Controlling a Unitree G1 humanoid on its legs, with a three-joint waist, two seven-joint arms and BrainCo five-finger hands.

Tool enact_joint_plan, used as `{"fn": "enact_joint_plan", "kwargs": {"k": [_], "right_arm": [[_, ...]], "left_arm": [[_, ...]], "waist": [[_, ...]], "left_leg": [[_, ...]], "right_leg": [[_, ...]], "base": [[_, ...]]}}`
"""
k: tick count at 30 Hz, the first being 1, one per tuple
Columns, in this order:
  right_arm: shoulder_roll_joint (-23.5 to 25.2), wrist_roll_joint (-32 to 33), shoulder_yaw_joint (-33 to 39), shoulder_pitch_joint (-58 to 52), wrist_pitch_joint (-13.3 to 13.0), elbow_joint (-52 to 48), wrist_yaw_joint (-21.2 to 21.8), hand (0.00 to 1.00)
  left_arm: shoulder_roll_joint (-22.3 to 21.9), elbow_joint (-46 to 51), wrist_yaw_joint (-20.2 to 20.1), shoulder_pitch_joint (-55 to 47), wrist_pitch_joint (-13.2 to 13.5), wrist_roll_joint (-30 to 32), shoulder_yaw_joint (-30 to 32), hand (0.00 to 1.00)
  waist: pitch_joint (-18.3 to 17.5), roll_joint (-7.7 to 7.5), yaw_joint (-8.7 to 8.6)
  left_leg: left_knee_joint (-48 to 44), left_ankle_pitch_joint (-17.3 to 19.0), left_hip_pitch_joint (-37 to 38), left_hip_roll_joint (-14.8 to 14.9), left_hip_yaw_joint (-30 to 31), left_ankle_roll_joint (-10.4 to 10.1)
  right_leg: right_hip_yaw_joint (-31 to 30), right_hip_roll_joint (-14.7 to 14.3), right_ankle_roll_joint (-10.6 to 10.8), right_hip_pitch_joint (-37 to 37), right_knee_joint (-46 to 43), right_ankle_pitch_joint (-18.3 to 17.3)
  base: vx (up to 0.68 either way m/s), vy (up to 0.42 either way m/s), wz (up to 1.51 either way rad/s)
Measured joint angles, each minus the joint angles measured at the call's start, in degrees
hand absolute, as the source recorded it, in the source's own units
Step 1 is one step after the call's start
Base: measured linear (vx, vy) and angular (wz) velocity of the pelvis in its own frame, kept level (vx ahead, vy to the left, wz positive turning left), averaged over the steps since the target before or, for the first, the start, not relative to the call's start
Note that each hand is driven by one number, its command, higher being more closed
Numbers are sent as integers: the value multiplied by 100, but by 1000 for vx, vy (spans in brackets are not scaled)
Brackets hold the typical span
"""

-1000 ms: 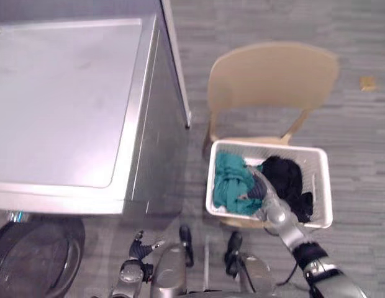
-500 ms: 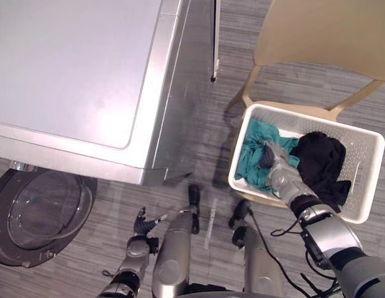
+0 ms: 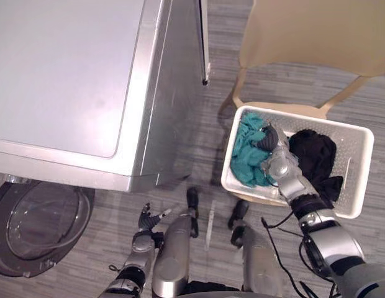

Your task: Pick up the laundry basket with both hands and put the clothes into the washing machine.

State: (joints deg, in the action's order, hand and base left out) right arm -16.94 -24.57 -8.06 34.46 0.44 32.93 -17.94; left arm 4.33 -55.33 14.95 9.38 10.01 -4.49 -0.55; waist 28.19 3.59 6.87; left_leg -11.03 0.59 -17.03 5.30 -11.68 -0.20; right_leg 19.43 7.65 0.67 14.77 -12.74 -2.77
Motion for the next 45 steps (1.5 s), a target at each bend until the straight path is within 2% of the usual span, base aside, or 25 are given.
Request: {"fn": "enact_joint_plan", "kwargs": {"k": [3,4,6,10,13,17,20,22,24,25,26,28,29,30,31,32,34,35,36,38,40,42,43,44,45], "right_arm": [[535,266,225,-712,-29,-1109,-114,100],[806,438,235,-1011,-78,-1491,-116,100],[1060,677,245,-1480,-196,-2015,-111,100],[1428,1547,5,-2262,-614,-3185,-19,100],[1435,2346,-292,-2527,-1014,-3849,313,100],[1462,3290,-802,-2591,-1308,-4373,784,100],[1492,3649,-1062,-2586,-1406,-4507,1051,100],[1492,3744,-1090,-2577,-1410,-4507,1071,100],[1478,3741,-1053,-2578,-1410,-4505,1042,100],[1487,3740,-1012,-2579,-1411,-4501,1039,100],[1485,3738,-995,-2560,-1412,-4495,1040,100],[1499,3692,-1111,-2459,-1423,-4464,1043,100],[1531,3656,-1142,-2370,-1489,-4381,1044,100],[1527,3618,-1144,-2161,-1541,-4172,1043,100],[1457,3578,-1106,-1897,-1544,-3901,1029,100],[1343,3514,-973,-1729,-1545,-3711,965,100],[1204,3426,-815,-1772,-1499,-3487,821,100],[1131,3297,-708,-1938,-1397,-3414,766,100],[1029,3203,-532,-2141,-1339,-3409,749,100],[1012,3103,-334,-2202,-1316,-3390,756,100],[915,2997,-283,-2323,-1313,-3390,784,100],[859,2938,-302,-2454,-1299,-3391,826,100],[844,2908,-280,-2538,-1299,-3395,827,100],[843,2896,-245,-2584,-1300,-3398,839,100],[838,2834,-126,-2611,-1293,-3400,872,100]], "left_arm": [[1,147,-73,-218,-77,18,12,0],[24,145,-118,-349,-84,19,27,0],[55,115,-125,-461,-116,40,90,0],[82,9,-155,-809,-215,111,149,0],[44,-103,-248,-961,-226,295,298,0],[64,-144,-268,-1068,-227,299,358,0],[100,-153,-342,-1066,-233,311,358,0],[116,-151,-370,-1033,-231,320,339,0],[167,-152,-372,-962,-229,416,334,0],[230,-143,-367,-924,-228,421,335,0],[298,-112,-359,-909,-222,420,337,0],[428,-49,-318,-962,-221,417,347,0],[458,46,-273,-959,-223,415,350,0],[423,220,-218,-1018,-210,403,359,0],[360,398,-211,-1084,-177,313,345,0],[235,520,-214,-1057,-165,192,318,0],[2,646,-214,-1026,-160,39,177,0],[-94,739,-223,-1064,-133,-9,-14,0],[-164,820,-248,-1042,-119,-16,-225,0],[-179,1123,-254,-1110,-67,-13,-405,0],[-165,1826,-241,-1320,-35,-6,-499,0],[-165,2276,-245,-1406,55,-2,-535,0],[-163,2594,-246,-1402,70,-1,-635,0],[-167,2790,-256,-1392,126,-2,-728,0],[-190,3157,-304,-1328,192,-1,-930,0]], "waist": [[-41,-107,-58],[-133,-205,-163],[-375,-337,-191],[-905,-570,-308],[-1247,-596,-307],[-1361,-624,-303],[-1393,-645,-318],[-1393,-643,-326],[-1389,-645,-443],[-1390,-674,-468],[-1406,-718,-425],[-1437,-769,-384],[-1441,-778,-313],[-1438,-758,-240],[-1480,-656,-207],[-1438,-456,-206],[-1301,-119,-243],[-1296,-27,-301],[-1294,-116,-325],[-1311,-205,-331],[-1358,-135,-376],[-1431,-18,-450],[-1447,4,-489],[-1469,35,-506],[-1530,126,-581]], "left_leg": [[230,1,438,-16,-112,-2],[345,-8,564,-27,-117,-16],[498,-22,658,-31,-167,-37],[846,-23,1208,-102,-303,-43],[1028,-22,1528,-156,-429,-43],[1101,-21,1874,-185,-559,-44],[1081,-21,1865,-182,-552,-44],[826,-25,1655,-136,-423,-37],[449,36,1364,-146,-41,71],[335,53,1292,-211,238,91],[137,54,1151,-247,474,89],[-132,41,872,-284,696,55],[-202,-34,718,-295,781,-49],[-145,-185,561,-240,882,-168],[-85,-415,269,-132,1028,-250],[-69,-680,-95,25,1211,-342],[362,-1078,-85,266,1287,-336],[881,-839,82,367,1059,-255],[1044,-473,120,274,550,-109],[761,-527,103,49,363,-43],[-250,-424,154,2,327,-53],[-864,61,484,164,269,-126],[-846,196,859,244,223,-226],[-598,205,1129,266,210,-301],[360,141,1556,285,339,-417]], "right_leg": [[-89,-43,24,-348,182,14],[-85,-68,51,-481,313,31],[-96,-101,92,-567,488,75],[-211,-140,174,-1077,900,156],[-330,-133,234,-1322,1087,210],[-517,-120,246,-1558,1101,225],[-568,-115,254,-1498,996,233],[-762,-83,310,-1237,556,179],[-1105,76,237,-947,-715,-483],[-1264,174,279,-900,-1680,-869],[-1494,196,357,-945,-2461,-1072],[-1712,149,376,-1135,-2468,-1126],[-1808,74,432,-1269,-2120,-1371],[-1740,-12,394,-1395,-1616,-1542],[-1508,-194,375,-1479,-983,-1617],[-1305,-436,197,-1506,-457,-1615],[-1071,-728,-44,-1475,-376,-1399],[-855,-763,-156,-1437,-376,-1333],[-594,-571,-309,-1394,-155,-1235],[-433,-279,-366,-1270,40,-986],[-202,-152,-371,-1205,340,-669],[69,-157,-341,-1219,464,-455],[252,-156,-319,-1248,513,-387],[382,-170,-284,-1261,529,-359],[673,-218,-202,-1258,556,-307]], "base": [[34,11,-16],[41,2,-4],[94,3,-8],[125,21,-13],[121,35,-20],[50,27,-22],[-34,12,-9],[-72,35,30],[-66,39,109],[-64,-74,157],[-86,-114,145],[-145,-179,105],[-221,-214,71],[-283,-231,38],[-394,-281,39],[-368,-229,45],[-396,-154,61],[-503,-142,101],[-416,-117,95],[-321,-79,72],[-286,-34,60],[-173,31,71],[-118,59,84],[-111,124,113],[-101,137,97]]}}
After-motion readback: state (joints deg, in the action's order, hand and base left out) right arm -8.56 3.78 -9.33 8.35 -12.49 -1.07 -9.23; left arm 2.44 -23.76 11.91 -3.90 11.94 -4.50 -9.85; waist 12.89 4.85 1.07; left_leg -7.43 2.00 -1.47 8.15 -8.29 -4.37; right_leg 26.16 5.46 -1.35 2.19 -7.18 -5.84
